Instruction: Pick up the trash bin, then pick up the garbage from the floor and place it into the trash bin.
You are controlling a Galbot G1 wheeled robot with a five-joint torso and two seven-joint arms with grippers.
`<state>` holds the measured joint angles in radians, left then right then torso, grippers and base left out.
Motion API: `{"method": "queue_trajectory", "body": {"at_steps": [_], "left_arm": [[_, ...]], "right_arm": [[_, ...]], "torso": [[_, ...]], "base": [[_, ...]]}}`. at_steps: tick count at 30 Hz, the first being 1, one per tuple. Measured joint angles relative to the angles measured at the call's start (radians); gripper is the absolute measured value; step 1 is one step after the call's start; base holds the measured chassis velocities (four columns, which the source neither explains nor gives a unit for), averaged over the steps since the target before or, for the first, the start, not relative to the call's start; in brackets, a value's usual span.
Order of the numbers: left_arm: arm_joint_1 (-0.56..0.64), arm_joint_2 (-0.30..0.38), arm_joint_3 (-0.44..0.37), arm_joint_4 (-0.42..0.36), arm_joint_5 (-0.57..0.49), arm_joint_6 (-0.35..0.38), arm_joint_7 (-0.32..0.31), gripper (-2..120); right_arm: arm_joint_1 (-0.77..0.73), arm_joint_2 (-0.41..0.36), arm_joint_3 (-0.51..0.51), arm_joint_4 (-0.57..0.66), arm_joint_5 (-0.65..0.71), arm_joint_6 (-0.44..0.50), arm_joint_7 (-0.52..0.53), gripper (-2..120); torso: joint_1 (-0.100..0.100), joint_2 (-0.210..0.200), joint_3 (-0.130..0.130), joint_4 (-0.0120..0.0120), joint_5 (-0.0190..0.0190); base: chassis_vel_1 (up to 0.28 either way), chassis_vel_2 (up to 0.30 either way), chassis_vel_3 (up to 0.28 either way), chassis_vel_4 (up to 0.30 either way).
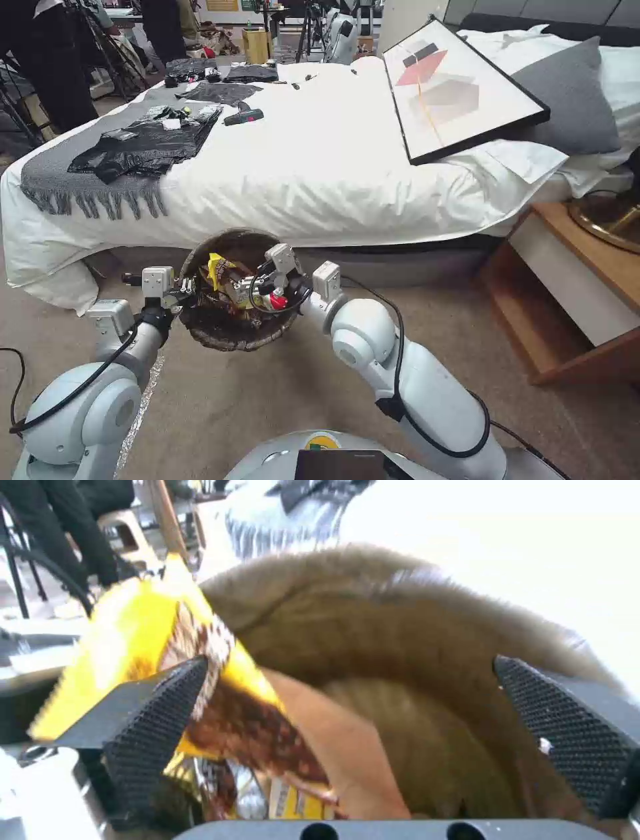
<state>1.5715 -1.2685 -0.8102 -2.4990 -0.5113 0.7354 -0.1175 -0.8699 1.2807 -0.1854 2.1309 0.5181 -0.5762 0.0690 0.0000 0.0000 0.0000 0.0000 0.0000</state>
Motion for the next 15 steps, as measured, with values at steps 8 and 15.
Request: {"method": "queue_trajectory", "body": {"at_steps": [8,15], "left_arm": [[-0.003,0.007,-0.003,0.008,-0.003,0.000,-0.001,2],[-0.007,0.006,-0.001,0.014,-0.003,0.000,-0.002,2]], "right_arm": [[0.016,-0.032,0.054,0.062,0.032,-0.008,0.008,100],[0.020,-0.061,0.075,0.085,0.050,-0.012,0.007,100]], "torso": [[0.000,0.000,0.000,-0.0001,0.0000],[0.000,0.000,0.000,-0.0001,0.0001]], "base": [[0.000,0.000,0.000,0.000],[0.000,0.000,0.000,0.000]]}}
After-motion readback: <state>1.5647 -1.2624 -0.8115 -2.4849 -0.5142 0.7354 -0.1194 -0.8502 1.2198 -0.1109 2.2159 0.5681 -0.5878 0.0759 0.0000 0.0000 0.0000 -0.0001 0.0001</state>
